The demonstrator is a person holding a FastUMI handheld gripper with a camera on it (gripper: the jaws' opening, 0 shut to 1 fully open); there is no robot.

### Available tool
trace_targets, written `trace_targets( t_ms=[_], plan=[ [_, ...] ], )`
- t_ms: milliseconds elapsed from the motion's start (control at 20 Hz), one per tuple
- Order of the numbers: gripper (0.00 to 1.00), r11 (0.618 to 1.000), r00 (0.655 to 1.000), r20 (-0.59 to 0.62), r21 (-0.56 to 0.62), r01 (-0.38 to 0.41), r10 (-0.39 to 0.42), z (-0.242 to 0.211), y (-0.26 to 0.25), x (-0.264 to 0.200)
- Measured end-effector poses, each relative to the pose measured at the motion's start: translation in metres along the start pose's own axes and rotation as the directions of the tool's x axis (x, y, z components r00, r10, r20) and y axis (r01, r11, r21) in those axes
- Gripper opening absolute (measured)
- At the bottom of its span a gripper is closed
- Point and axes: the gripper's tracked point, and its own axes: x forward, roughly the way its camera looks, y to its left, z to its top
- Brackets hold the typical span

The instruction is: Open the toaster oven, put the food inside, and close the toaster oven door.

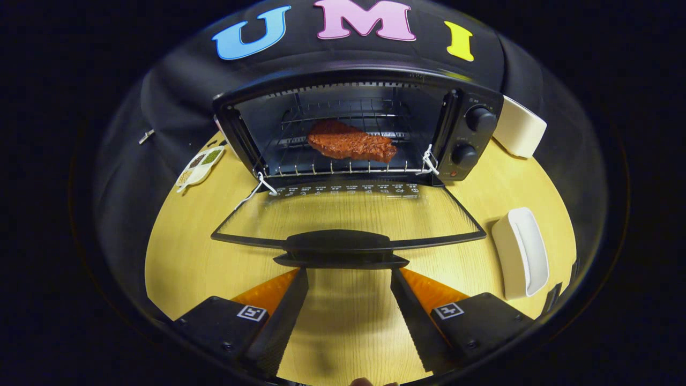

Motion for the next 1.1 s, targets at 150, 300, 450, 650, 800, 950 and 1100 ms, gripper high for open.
trace_targets(
  t_ms=[150,300,450,650,800,950,1100],
  plan=[
    [0.97,0.999,0.998,0.062,-0.039,-0.011,0.014,0.014,-0.002,-0.002],
    [0.97,0.998,0.993,0.112,-0.056,-0.019,0.025,0.03,0.0,-0.01],
    [0.97,0.999,0.987,0.161,-0.037,-0.02,0.026,0.048,0.002,-0.018],
    [0.97,0.998,0.975,0.223,-0.055,-0.009,0.021,0.083,0.002,-0.029],
    [0.97,0.998,0.962,0.273,-0.064,-0.008,0.025,0.11,0.002,-0.039],
    [0.97,0.998,0.942,0.332,-0.063,-0.018,0.038,0.133,0.0,-0.052],
    [0.97,0.997,0.92,0.389,-0.075,-0.022,0.05,0.146,-0.004,-0.076]
  ],
)
